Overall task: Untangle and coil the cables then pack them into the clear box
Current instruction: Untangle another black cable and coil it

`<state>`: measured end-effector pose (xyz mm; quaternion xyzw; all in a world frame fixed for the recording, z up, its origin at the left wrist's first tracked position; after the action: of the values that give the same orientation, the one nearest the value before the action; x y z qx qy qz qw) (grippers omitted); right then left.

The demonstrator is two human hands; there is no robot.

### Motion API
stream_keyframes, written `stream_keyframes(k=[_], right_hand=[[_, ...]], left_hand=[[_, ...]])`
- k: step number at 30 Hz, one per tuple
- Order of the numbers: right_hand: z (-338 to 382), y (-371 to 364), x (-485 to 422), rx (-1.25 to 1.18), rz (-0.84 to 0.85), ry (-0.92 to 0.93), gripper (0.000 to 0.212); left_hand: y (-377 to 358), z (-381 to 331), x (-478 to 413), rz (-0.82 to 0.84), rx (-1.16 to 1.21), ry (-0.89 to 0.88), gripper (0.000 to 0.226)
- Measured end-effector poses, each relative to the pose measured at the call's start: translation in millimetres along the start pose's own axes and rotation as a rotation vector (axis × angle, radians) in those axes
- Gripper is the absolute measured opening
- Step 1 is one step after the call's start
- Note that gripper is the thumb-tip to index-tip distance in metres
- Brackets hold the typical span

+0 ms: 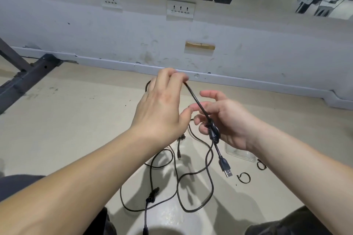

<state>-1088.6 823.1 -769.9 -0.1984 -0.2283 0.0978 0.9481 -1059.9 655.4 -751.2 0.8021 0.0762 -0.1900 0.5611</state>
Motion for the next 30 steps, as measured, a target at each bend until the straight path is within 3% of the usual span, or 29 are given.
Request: stream_keyframes(k=[2,6,8,10,12,15,19,23,26,30], right_hand=[[-1,1,-2,0.037,-0.016,0.028,0.056],[0,4,-1,0.013,-0.048,0.046,0.060],[3,7,-1,0.002,-0.077,0.035,0.048],[10,12,-1,0.030,-0.098,0.035,0.030],[19,18,0,0.271,-0.079,0.029,0.020],[27,23,8,0.580,0.004,0.030,0.024],[26,20,10,0.397,0.088,0.108,0.023],[27,20,10,0.611,0.055,0.325,0.018],[28,20,12,0.592,0.035,0.336,0.018],[33,19,12,0.309,0.004,0.281,0.012]], left_hand=[[2,-5,3,-0.001,-0.021,-0.075,0.064],[-3,-15,6,0.225,0.004,-0.269,0.037],[-3,-11,5,0.327,0.019,-0.202,0.028],[-1,-3,1,0.311,-0.054,-0.154,0.015],[1,5,-2,0.250,-0.075,-0.079,0.012],[2,11,-3,0.194,0.137,0.089,0.007],[0,4,-2,0.344,0.604,0.321,0.013],[2,-1,-1,0.537,0.878,0.425,0.029],[2,-3,1,0.553,0.918,0.373,0.026],[-1,-3,2,0.373,0.780,0.317,0.021]])
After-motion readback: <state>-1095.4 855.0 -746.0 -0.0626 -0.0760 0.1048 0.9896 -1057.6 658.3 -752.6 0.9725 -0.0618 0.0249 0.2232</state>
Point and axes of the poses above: each hand's wrist, its own x-axis away from the middle knuckle, its own y-axis out of the back of the hand, z = x × y, the point moved 2 cm from there along -x, towards the middle knuckle, and after that the axes turned 13 degrees about -x, right-handed, at the moved point
